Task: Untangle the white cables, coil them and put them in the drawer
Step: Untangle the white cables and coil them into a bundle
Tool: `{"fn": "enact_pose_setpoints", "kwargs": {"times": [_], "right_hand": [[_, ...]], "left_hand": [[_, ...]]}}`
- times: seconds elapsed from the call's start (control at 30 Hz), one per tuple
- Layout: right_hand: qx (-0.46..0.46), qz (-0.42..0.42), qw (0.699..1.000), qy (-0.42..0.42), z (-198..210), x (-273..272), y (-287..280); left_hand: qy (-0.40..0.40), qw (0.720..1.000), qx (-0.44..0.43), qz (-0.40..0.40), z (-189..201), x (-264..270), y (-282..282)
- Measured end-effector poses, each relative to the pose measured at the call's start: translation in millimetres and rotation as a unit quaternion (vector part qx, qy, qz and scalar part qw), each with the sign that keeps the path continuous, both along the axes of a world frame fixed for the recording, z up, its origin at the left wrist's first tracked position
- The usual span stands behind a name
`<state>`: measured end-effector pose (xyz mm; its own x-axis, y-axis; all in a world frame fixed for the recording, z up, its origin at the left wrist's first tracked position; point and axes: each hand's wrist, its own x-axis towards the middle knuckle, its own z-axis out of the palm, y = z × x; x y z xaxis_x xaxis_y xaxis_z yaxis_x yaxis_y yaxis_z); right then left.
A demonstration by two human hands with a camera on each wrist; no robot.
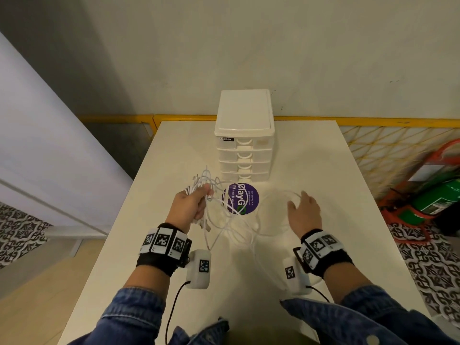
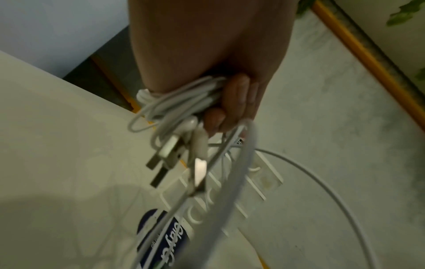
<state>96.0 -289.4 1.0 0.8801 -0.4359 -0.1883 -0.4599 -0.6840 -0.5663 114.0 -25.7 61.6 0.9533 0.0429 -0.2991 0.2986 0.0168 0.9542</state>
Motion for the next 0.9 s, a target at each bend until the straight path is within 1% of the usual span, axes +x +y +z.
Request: {"fn": "enact_pose_setpoints", "kwargs": {"times": [0.03,0.07,0.1,0.13,0.17,0.2,0.23,0.3,0.37,0.47,0.5,0.53,0.57,0.6,0.63,0.67,0.7,0.73,0.77,0.8,0.83,0.87,0.9], "right_hand": [[-0.022,0.036,0.996,-0.082,9,-1,10],[-0.021,0.081,0.982,-0.168,21,-2,22],[0.016,0.133,0.965,-0.223,32,-3,34],[0.074,0.188,0.951,-0.232,44,-5,48],[0.136,0.238,0.941,-0.201,53,-8,62],[0.182,0.268,0.932,-0.162,58,-10,74],[0.211,0.274,0.926,-0.149,57,-11,82],[0.225,0.248,0.928,-0.166,51,-9,88],[0.21,0.223,0.935,-0.177,46,-4,82],[0.214,0.201,0.943,-0.159,46,1,64],[0.232,0.172,0.943,-0.165,46,3,56],[0.272,0.118,0.939,-0.176,45,5,46],[0.321,0.044,0.927,-0.188,43,7,33],[0.362,-0.037,0.911,-0.192,40,9,18],[0.393,-0.113,0.892,-0.192,36,8,1],[0.399,-0.176,0.88,-0.187,31,6,-14],[0.381,-0.219,0.881,-0.176,21,5,-30],[0.352,-0.24,0.891,-0.16,13,4,-40],[0.318,-0.234,0.909,-0.136,4,4,-45],[0.276,-0.2,0.935,-0.098,-1,4,-45],[0.219,-0.146,0.964,-0.045,-5,3,-39],[0.15,-0.089,0.985,0.003,-5,3,-29],[0.082,-0.04,0.996,0.006,-3,2,-17]], "left_hand": [[-0.002,1.0,-0.004,-0.024,0,-1,-4],[-0.004,0.999,-0.01,-0.047,0,-2,-8],[-0.006,0.997,-0.018,-0.07,0,-4,-12],[-0.008,0.996,-0.025,-0.09,1,-5,-16],[-0.011,0.994,-0.027,-0.108,2,-6,-20],[-0.013,0.992,-0.027,-0.121,4,-7,-25],[-0.014,0.991,-0.029,-0.126,6,-8,-28],[-0.023,0.993,-0.028,-0.117,6,-9,-28],[-0.027,0.996,-0.008,-0.081,6,-8,-25],[-0.024,0.999,0.017,-0.026,10,-7,-18],[-0.029,0.999,0.027,0.002,12,-5,-11],[-0.039,0.998,0.046,0.028,16,-3,-3],[-0.058,0.993,0.092,0.054,18,-1,7],[-0.073,0.985,0.136,0.073,20,1,19],[-0.081,0.977,0.158,0.116,20,3,32],[-0.073,0.975,0.126,0.169,21,4,43],[-0.056,0.975,0.055,0.21,25,2,50],[-0.036,0.974,0.011,0.223,25,2,57],[-0.027,0.976,0.006,0.215,26,2,59],[-0.018,0.982,0.033,0.187,27,0,54],[-0.017,0.986,0.06,0.156,27,-2,49],[-0.017,0.99,0.072,0.122,27,-3,40],[-0.015,0.993,0.077,0.087,27,-5,29]]}}
